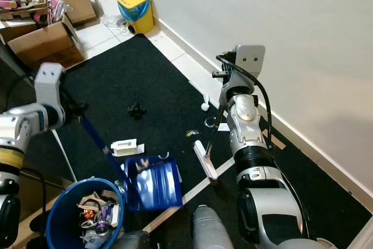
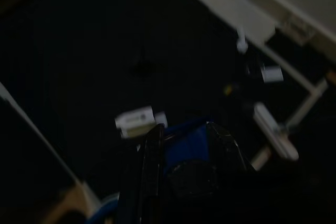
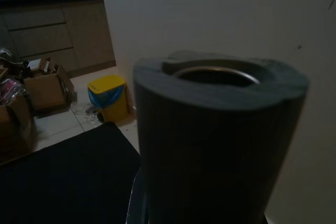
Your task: Sweep floor
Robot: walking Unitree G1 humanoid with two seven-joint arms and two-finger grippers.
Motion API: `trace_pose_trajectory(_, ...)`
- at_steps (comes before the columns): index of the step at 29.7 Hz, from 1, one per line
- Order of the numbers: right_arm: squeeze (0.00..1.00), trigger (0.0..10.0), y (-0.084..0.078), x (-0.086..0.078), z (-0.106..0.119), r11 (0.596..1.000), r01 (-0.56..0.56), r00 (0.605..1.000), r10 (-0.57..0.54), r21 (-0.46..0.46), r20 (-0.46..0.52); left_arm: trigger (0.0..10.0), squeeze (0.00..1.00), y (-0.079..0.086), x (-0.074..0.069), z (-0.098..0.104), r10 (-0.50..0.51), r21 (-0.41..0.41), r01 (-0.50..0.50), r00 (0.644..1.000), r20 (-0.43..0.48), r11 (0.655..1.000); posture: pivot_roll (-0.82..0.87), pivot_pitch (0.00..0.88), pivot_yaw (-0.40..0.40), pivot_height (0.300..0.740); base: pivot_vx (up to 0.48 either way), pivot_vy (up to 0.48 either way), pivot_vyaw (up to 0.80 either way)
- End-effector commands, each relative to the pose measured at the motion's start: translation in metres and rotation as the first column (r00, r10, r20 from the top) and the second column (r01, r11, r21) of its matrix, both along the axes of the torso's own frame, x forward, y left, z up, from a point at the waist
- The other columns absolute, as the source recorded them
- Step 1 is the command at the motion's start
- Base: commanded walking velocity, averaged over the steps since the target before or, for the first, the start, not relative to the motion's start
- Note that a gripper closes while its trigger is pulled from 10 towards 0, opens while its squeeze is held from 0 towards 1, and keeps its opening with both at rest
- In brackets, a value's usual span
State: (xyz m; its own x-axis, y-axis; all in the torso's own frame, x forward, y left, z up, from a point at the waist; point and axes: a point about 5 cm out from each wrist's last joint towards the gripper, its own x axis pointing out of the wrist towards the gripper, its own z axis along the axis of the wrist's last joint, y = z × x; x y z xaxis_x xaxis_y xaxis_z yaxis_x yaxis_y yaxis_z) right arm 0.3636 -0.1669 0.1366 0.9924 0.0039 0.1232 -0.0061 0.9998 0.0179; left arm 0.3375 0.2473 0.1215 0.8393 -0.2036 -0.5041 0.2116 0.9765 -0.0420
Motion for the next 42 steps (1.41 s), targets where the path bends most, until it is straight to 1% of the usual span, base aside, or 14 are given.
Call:
trace_pose_trajectory(1,0.0,10.0,0.003,0.0,0.007,1.0,-0.009,0.999,0.01,-0.01,0.038,10.0,0.0,-0.003,0.008,0.003,0.016,-0.036,-0.013,0.996,0.084,0.999,-0.01,0.056,0.068,0.74,0.0,0.0,0.0)
trace_pose_trajectory(4,0.0,10.0,0.004,0.0,0.007,1.0,-0.011,0.999,0.011,-0.009,0.039,10.0,0.0,-0.003,0.012,0.007,0.032,-0.029,-0.028,0.991,0.132,0.999,-0.01,0.056,0.067,0.74,0.0,0.0,0.0)
trace_pose_trajectory(5,0.0,10.0,0.005,0.0,0.007,1.0,-0.013,0.999,0.013,-0.008,0.038,10.0,0.0,-0.001,0.015,0.01,0.035,0.007,-0.037,0.985,0.169,0.999,-0.01,0.056,0.067,0.74,0.0,0.0,0.0)
trace_pose_trajectory(6,0.0,10.0,0.005,0.0,0.007,1.0,-0.013,0.999,0.013,-0.008,0.038,10.0,0.0,-0.001,0.015,0.01,0.035,0.007,-0.037,0.985,0.169,0.999,-0.01,0.056,0.067,0.74,0.0,0.0,0.0)
trace_pose_trajectory(7,0.0,10.0,0.006,0.0,0.006,1.0,-0.015,0.999,0.015,-0.008,0.037,10.0,0.0,0.003,0.018,0.013,0.029,0.082,-0.048,0.977,0.211,0.995,-0.01,0.055,0.065,0.74,0.0,0.0,0.0)
trace_pose_trajectory(8,0.0,10.0,0.005,0.0,0.005,1.0,-0.014,0.999,0.014,-0.008,0.036,10.0,0.0,0.006,0.018,0.012,0.014,0.125,-0.042,0.976,0.216,0.991,-0.01,0.055,0.064,0.74,0.0,0.0,0.0)
trace_pose_trajectory(11,0.0,10.0,0.003,-0.001,0.005,1.0,-0.008,0.999,0.009,-0.011,0.033,10.0,0.0,0.014,0.017,0.006,-0.008,0.188,-0.032,0.979,0.205,0.982,-0.02,0.056,0.065,0.74,0.0,0.0,0.0)
trace_pose_trajectory(16,0.0,10.0,-0.002,-0.001,0.006,1.0,0.003,0.999,-0.002,-0.016,0.036,10.0,0.0,0.028,0.011,-0.009,0.002,0.249,-0.04,0.988,0.151,0.968,-0.03,0.061,0.065,0.74,0.0,0.0,0.0)
trace_pose_trajectory(22,0.0,10.0,-0.003,-0.002,0.006,1.0,0.006,0.999,-0.005,-0.018,0.039,10.0,0.0,0.034,0.008,-0.015,-0.027,0.293,-0.008,0.993,0.115,0.956,-0.04,0.063,0.066,0.74,0.0,0.0,0.0)
trace_pose_trajectory(29,0.0,10.0,-0.005,-0.003,0.006,1.0,0.01,0.999,-0.009,-0.02,0.04,10.0,0.0,0.039,0.005,-0.017,-0.102,0.38,0.066,0.992,0.075,0.923,-0.04,0.068,0.069,0.74,0.0,0.0,0.0)
trace_pose_trajectory(33,0.0,10.0,-0.004,-0.003,0.005,1.0,0.008,0.999,-0.008,-0.019,0.038,10.0,0.0,0.036,0.003,-0.022,-0.131,0.363,0.108,0.991,0.038,0.925,-0.05,0.074,0.07,0.74,0.0,0.0,0.0)
trace_pose_trajectory(35,0.0,10.0,-0.003,-0.003,0.005,1.0,0.007,0.999,-0.006,-0.019,0.037,10.0,0.0,0.032,0.002,-0.027,-0.153,0.319,0.142,0.988,0.009,0.937,-0.05,0.077,0.072,0.74,0.0,0.0,0.0)
trace_pose_trajectory(38,0.0,10.0,-0.002,-0.003,0.003,1.0,0.008,1.0,-0.007,-0.018,0.03,10.0,0.0,0.024,0.003,-0.028,-0.147,0.18,0.144,0.989,0.005,0.973,-0.05,0.081,0.074,0.74,0.0,0.0,0.0)
trace_pose_trajectory(42,0.0,10.0,-0.001,-0.003,0.002,1.0,0.009,1.0,-0.009,-0.017,0.024,10.0,0.0,0.019,0.005,-0.027,-0.165,0.143,0.161,0.986,0.011,0.977,-0.06,0.087,0.073,0.74,0.0,0.0,0.0)
